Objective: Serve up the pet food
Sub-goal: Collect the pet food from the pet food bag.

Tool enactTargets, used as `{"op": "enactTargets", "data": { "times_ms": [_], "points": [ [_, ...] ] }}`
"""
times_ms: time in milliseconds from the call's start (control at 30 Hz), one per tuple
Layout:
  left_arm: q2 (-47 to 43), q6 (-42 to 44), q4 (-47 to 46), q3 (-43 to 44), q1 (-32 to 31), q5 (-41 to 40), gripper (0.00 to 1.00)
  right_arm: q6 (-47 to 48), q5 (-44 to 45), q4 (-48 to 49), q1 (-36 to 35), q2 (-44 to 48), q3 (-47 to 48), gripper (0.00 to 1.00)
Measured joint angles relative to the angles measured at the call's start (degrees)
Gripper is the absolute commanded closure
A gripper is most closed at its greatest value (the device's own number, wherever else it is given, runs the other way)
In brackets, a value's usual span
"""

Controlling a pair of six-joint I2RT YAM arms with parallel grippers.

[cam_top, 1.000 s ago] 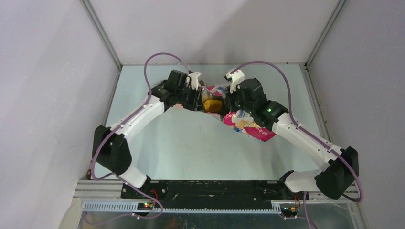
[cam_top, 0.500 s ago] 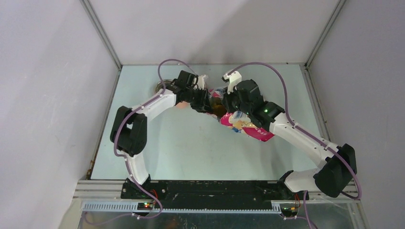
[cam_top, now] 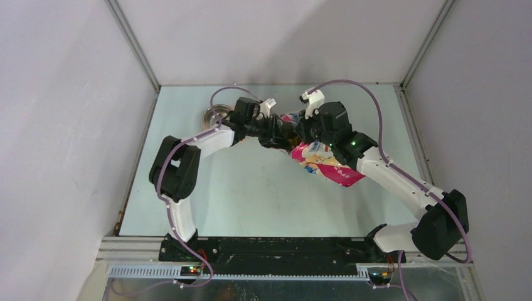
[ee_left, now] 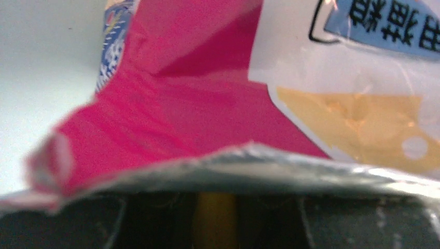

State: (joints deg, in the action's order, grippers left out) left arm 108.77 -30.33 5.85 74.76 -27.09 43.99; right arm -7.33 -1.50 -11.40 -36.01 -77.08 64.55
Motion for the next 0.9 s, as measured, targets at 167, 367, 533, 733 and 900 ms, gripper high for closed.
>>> {"op": "enactTargets", "data": {
  "times_ms": [167,367,533,733,900],
  "points": [
    [-1.0,-4.9,-8.9,-3.8,-0.2,3.4,1.00,-0.4,-3.5,1.2,2.9,0.3,-0.6,1.00],
    [-5.2,-9.3,-15.7,-7.1,-1.4,7.7,1.00,-1.3,-7.6,1.3,7.2,1.3,-0.7,1.00],
    [-7.9,-11.5,-19.9,-9.0,-1.8,9.1,1.00,-1.3,-10.0,1.4,10.6,2.2,-0.7,1.00],
    [-10.3,-13.9,-24.0,-12.0,-1.2,9.2,1.00,-1.4,-12.3,2.1,13.6,2.9,-1.4,1.00],
    [-12.9,-15.4,-25.8,-14.1,0.6,9.2,1.00,-1.4,-13.4,2.2,15.4,3.3,-1.5,1.00]
  ]
}}
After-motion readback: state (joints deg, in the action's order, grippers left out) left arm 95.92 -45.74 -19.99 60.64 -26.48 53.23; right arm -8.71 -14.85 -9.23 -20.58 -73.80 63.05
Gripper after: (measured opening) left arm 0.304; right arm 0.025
